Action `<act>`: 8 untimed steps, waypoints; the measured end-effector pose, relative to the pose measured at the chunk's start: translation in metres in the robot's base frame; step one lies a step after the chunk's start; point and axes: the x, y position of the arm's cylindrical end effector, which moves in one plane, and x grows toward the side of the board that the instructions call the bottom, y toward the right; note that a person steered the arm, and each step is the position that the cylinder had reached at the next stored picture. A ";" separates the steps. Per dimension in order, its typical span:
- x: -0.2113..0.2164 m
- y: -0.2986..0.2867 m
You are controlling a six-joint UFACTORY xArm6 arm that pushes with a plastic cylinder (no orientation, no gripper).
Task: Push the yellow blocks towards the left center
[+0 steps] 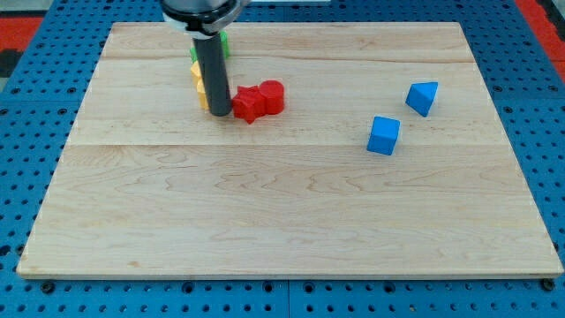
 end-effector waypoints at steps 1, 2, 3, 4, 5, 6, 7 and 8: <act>-0.037 0.003; -0.063 0.011; -0.083 -0.015; -0.039 -0.065; -0.031 -0.106; -0.034 -0.092; -0.055 -0.058; -0.045 -0.022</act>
